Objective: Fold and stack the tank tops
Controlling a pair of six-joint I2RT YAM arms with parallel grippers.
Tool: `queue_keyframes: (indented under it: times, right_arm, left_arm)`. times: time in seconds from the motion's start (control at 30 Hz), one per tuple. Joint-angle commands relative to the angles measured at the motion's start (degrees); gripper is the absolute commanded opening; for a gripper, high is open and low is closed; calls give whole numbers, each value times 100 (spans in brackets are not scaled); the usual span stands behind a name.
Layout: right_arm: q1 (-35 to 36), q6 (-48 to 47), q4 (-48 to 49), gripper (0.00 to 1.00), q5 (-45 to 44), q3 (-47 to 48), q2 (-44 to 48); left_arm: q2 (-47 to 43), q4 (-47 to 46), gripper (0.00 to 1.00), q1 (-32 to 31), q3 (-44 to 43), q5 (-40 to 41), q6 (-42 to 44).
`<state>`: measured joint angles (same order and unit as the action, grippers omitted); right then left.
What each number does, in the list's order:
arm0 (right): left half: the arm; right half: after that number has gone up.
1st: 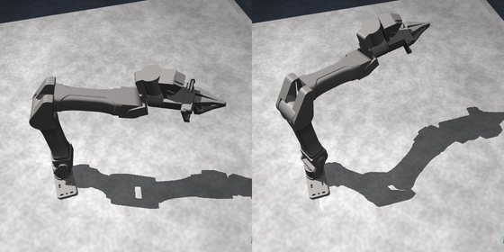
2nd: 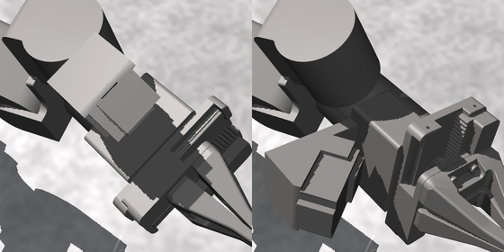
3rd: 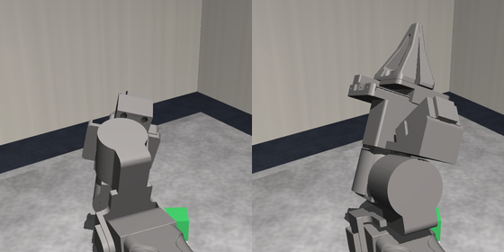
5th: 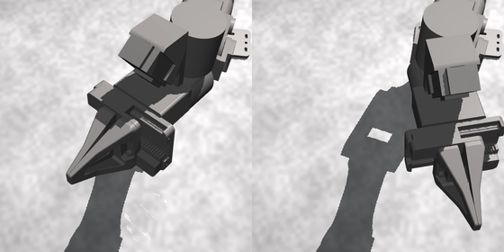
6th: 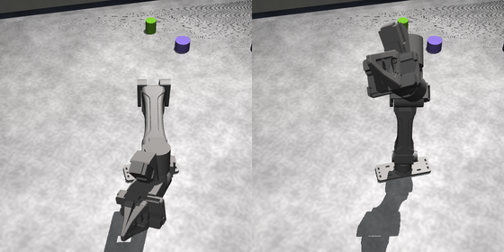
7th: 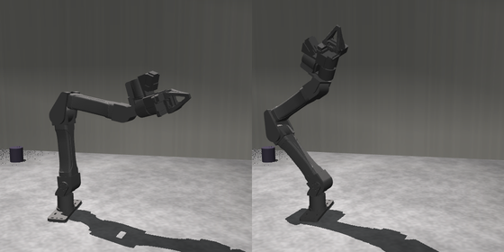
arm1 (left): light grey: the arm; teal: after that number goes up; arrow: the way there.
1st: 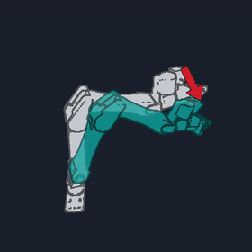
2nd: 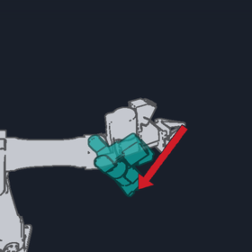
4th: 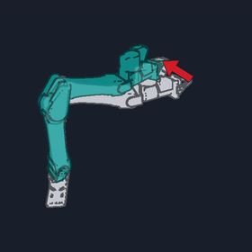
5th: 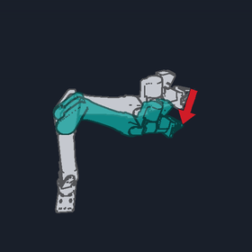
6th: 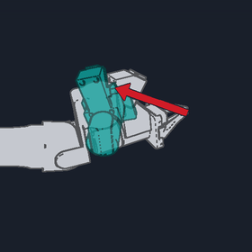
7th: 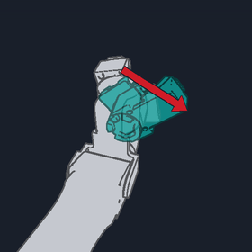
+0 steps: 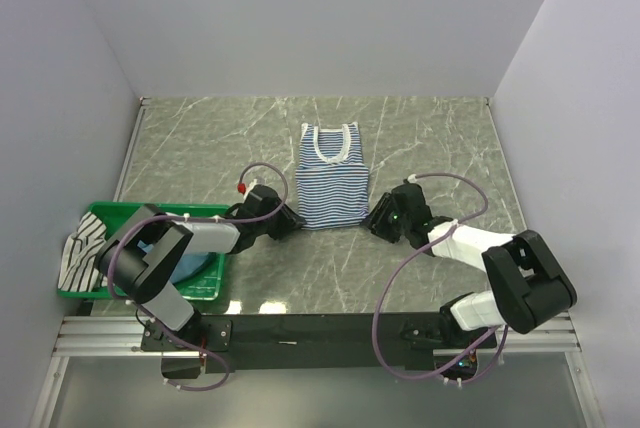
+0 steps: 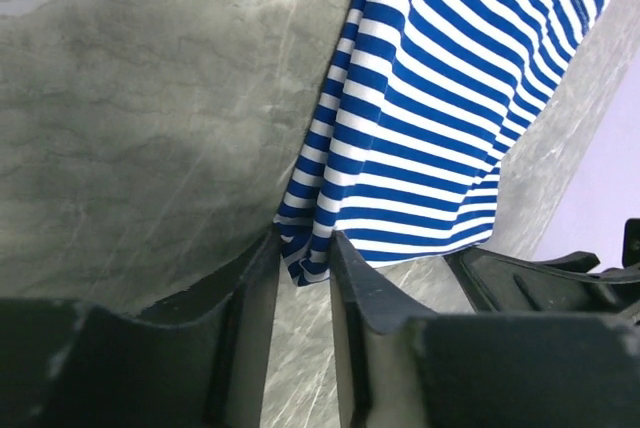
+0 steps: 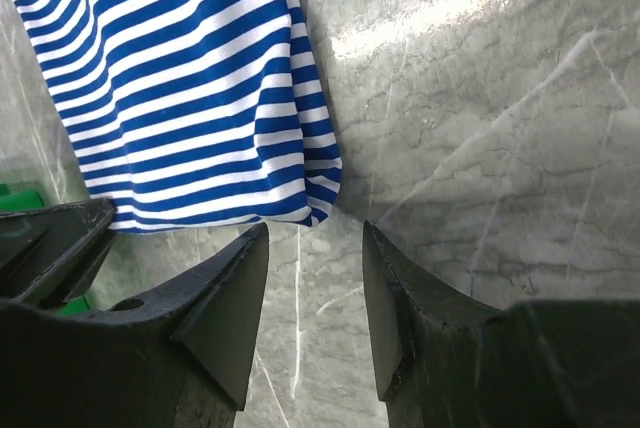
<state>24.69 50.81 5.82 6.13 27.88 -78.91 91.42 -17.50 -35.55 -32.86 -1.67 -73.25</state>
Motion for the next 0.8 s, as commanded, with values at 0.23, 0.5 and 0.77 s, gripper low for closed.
queue_keyframes:
  times: [0.23, 0.5, 0.77]
  right_arm:
    - [-60, 149, 340, 52, -103, -187, 404]
    - [-60, 281, 621, 53, -24, -107, 113]
    - [-78, 386, 745, 53, -59, -116, -10]
  left_arm:
    - [166, 554, 19, 13, -168, 150, 13]
    - [210, 677, 12, 13, -229, 150, 66]
    - [201, 756, 9, 13, -256, 150, 101]
